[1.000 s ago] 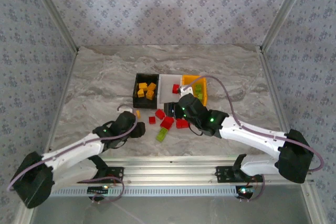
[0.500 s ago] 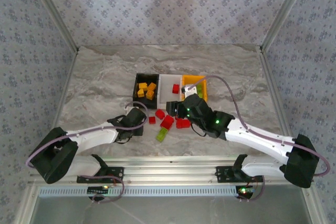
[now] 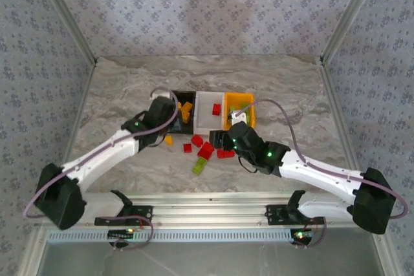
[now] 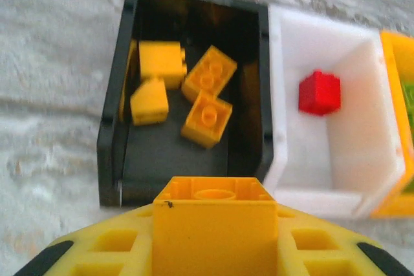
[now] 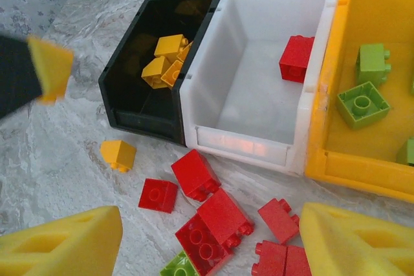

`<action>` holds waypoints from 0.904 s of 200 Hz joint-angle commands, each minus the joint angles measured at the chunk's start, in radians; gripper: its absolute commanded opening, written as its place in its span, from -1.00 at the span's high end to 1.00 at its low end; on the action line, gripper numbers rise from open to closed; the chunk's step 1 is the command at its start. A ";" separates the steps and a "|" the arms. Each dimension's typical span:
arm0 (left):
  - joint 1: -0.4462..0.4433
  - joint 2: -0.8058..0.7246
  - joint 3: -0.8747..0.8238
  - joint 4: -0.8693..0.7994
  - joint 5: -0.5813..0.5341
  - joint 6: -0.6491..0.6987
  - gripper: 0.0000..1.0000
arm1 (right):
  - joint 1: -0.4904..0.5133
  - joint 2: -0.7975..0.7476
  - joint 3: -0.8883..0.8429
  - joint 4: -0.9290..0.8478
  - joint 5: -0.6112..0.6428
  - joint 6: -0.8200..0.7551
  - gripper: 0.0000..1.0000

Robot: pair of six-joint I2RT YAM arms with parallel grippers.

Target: Sort the legos into containers by color

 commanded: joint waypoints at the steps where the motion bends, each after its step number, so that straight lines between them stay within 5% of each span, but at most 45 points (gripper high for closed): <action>1: 0.037 0.131 0.098 -0.029 -0.025 0.055 0.48 | -0.006 -0.038 -0.026 -0.029 0.035 0.036 -0.50; 48: 0.083 0.373 0.316 -0.059 -0.042 0.079 0.50 | -0.006 -0.085 -0.060 -0.060 0.047 0.058 -0.50; 90: 0.090 0.478 0.441 -0.104 -0.039 0.080 0.04 | -0.005 -0.130 -0.081 -0.091 0.059 0.073 -0.52; 181: -0.041 0.149 0.320 -0.046 0.034 0.074 -0.81 | -0.002 -0.153 -0.118 -0.105 0.055 0.097 -0.58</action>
